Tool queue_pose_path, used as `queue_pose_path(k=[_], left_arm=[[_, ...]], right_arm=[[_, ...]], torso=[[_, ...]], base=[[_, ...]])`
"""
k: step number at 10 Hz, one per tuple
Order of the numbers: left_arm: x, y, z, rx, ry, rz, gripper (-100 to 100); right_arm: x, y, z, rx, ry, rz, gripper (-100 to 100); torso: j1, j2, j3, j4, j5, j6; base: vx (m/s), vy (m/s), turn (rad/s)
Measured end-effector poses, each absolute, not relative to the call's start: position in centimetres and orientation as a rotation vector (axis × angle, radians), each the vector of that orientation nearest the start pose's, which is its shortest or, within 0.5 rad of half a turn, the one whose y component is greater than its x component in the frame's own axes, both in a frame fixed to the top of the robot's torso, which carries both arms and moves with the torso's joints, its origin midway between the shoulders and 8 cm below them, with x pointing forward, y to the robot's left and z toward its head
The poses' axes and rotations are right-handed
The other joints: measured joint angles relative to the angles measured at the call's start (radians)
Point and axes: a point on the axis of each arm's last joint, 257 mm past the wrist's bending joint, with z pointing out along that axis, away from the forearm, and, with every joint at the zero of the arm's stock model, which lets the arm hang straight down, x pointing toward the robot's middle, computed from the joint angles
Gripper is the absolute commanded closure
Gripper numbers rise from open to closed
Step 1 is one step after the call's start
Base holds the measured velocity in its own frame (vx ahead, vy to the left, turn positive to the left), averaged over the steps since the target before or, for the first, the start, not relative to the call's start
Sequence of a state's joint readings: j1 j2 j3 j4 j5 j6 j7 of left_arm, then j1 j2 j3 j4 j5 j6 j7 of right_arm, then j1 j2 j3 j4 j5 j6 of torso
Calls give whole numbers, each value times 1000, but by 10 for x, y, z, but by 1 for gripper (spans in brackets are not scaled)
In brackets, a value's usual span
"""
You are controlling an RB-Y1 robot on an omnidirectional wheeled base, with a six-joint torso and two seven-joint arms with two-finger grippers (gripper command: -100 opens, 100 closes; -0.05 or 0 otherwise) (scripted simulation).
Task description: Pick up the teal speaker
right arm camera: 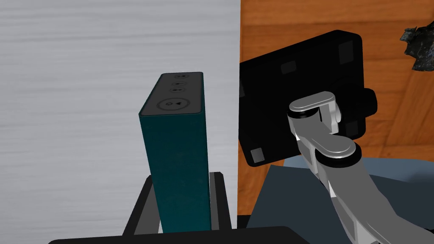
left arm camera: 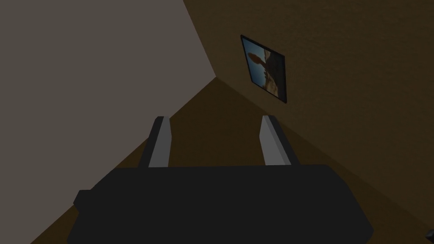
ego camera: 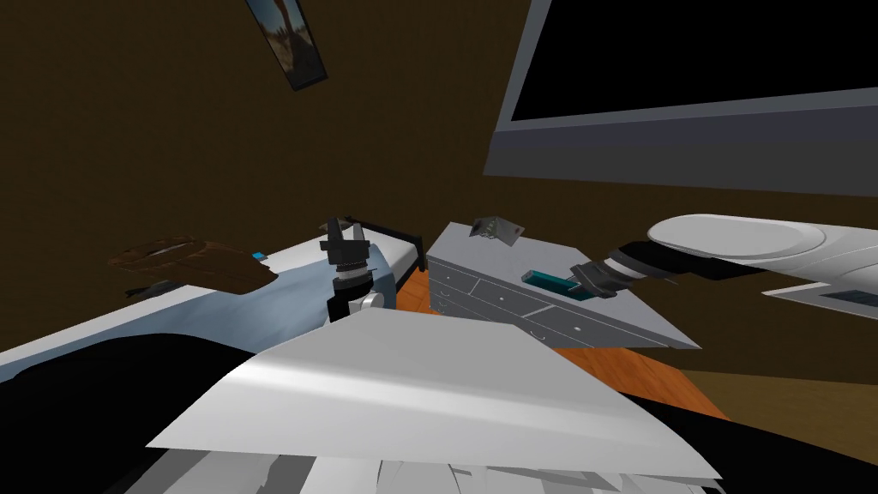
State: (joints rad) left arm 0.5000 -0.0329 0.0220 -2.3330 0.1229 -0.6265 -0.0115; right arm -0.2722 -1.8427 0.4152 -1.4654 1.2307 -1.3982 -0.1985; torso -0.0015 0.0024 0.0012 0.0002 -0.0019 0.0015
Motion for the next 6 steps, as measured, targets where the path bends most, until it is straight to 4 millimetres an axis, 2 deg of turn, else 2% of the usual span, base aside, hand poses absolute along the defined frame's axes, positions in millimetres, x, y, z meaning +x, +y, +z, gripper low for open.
queue_pose_path(k=[1,2,3,5,6], left_arm=[[303,300,69,-601,381,-1374,0],[303,300,69,-601,381,-1374,0],[303,300,69,-601,381,-1374,0],[303,300,69,-601,381,-1374,0],[303,300,69,-601,381,-1374,0]], right_arm=[[303,-536,-126,-1786,2492,-6,100],[303,-536,-126,-1786,2492,-6,0],[303,-536,-126,-1786,2492,-6,100],[308,-540,-110,-1751,2484,-46,100],[306,-541,-109,-1748,2490,-50,100]], torso=[[0,0,0,0,0,0],[0,0,0,0,0,0],[0,0,0,0,0,0],[1,0,0,1,1,1],[1,1,1,1,1,1]], base=[[0,0,0],[0,0,0],[12,2,-5],[3,5,-13],[3,5,-15]])
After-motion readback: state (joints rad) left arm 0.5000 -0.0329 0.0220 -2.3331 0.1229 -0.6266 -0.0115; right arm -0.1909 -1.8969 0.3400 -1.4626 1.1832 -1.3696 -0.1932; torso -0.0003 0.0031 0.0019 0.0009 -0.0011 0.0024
